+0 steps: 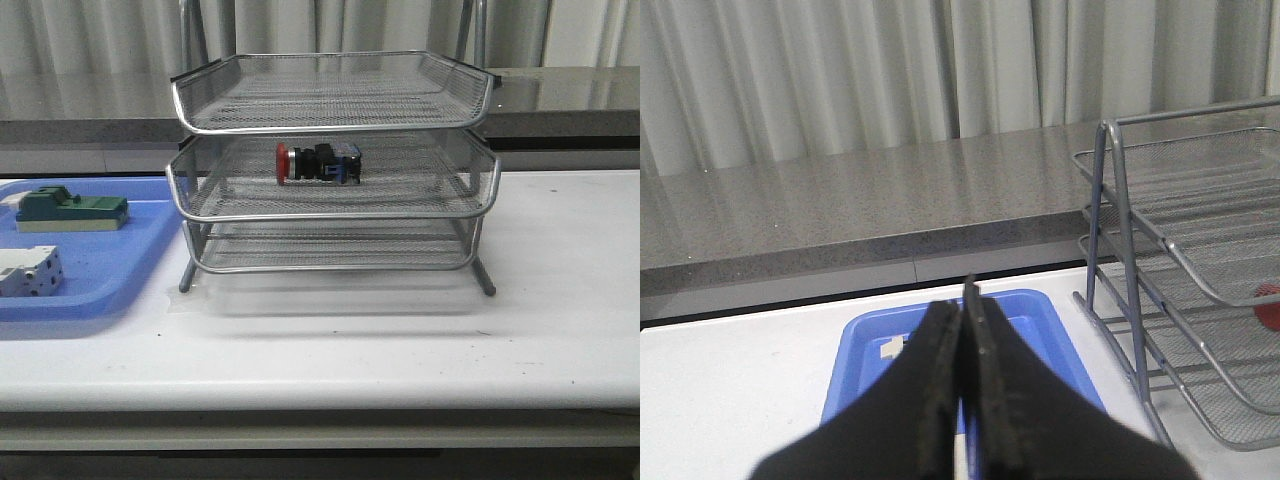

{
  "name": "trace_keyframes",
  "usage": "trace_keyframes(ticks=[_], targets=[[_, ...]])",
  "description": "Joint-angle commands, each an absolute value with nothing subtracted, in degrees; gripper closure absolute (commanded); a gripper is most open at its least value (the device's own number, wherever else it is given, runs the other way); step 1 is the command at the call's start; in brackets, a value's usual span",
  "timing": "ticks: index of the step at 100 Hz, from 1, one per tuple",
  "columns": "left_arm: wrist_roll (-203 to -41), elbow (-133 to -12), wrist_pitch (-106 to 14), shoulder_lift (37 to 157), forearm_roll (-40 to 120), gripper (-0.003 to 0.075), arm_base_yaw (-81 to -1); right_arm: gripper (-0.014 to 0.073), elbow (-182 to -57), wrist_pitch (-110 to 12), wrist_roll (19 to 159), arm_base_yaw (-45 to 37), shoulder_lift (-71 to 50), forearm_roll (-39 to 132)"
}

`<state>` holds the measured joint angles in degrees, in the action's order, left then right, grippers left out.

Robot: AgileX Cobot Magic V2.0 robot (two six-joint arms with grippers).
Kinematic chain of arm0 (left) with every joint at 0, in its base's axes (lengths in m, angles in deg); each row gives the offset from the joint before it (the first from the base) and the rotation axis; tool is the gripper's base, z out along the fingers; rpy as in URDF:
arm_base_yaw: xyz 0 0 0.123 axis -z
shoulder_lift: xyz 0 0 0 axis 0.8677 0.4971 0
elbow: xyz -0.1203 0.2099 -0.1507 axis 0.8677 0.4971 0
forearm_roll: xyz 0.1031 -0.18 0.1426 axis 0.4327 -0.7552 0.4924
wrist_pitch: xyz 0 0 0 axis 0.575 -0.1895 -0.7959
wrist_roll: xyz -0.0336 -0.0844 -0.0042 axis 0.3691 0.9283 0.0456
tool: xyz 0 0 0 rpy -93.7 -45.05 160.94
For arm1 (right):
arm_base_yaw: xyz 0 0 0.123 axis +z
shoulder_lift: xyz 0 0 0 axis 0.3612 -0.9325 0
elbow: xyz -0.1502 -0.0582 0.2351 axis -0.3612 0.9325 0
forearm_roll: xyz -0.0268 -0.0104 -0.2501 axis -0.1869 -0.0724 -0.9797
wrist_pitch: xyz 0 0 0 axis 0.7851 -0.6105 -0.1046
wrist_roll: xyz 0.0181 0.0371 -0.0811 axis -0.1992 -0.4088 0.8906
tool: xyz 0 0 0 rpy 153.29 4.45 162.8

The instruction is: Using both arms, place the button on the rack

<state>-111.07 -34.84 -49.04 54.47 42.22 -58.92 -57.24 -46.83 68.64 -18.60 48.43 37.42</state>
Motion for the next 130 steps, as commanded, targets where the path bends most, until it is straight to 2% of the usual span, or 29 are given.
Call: trace_keyframes(ticks=[1, 130], targets=[[-110.4, -36.26, -53.47, 54.91, 41.4, 0.074, -59.04, 0.0655, -58.03, -42.1, 68.34, -18.92, 49.64, 37.02], [-110.4, -36.26, -55.83, 54.91, 41.8, 0.074, -59.04, 0.0655, -58.03, -42.1, 68.34, -18.92, 49.64, 37.02]])
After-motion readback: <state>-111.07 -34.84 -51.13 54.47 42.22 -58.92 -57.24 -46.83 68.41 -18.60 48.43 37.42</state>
